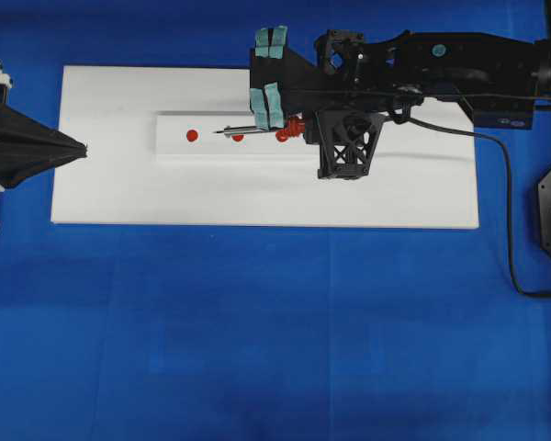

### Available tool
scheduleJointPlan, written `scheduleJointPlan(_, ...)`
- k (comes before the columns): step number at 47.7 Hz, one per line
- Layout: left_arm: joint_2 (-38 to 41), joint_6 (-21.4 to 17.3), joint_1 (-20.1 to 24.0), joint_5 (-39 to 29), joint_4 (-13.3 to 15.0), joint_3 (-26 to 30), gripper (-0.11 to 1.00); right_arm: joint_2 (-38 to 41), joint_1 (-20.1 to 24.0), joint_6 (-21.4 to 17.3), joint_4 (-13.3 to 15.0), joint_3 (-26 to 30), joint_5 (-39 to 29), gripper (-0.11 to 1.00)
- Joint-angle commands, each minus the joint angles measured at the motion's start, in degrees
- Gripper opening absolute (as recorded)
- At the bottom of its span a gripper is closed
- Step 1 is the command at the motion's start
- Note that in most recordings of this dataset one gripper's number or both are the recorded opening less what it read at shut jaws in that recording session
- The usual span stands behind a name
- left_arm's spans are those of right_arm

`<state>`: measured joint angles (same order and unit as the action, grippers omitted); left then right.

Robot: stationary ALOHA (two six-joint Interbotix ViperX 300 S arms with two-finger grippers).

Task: Touch the tip of the soldering iron to the mark.
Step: 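Lower the iron tip onto the leftmost red dot, then hold the iron tip pressed on the leftmost red dot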

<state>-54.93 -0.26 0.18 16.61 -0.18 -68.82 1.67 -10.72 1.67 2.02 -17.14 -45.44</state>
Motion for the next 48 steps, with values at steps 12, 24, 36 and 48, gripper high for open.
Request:
scheduleJointPlan(12, 0.35, -0.09, 0.0, 0.62, -0.09, 0.53, 0.02, -1.67, -0.09, -0.35, -0.18, 1.58, 0.88, 0.07)
scheduleJointPlan(24, 0.35, -0.09, 0.0, 1.23, -0.09, 0.53, 0.02, 0.09, -0.44, -0.26, -0.09, 2.29, 2.99, 0.07)
scheduleJointPlan(36, 0.35, -0.09, 0.0, 1.14, -0.09, 0.53, 0.02, 4.92, -0.79, 0.09, 0.09, 4.75, 4.31, 0.07)
scheduleJointPlan(48, 0.35, -0.09, 0.0, 1.14, -0.09, 0.53, 0.02, 7.56, -0.97, 0.35, 0.09, 5.36, 5.1, 0.07)
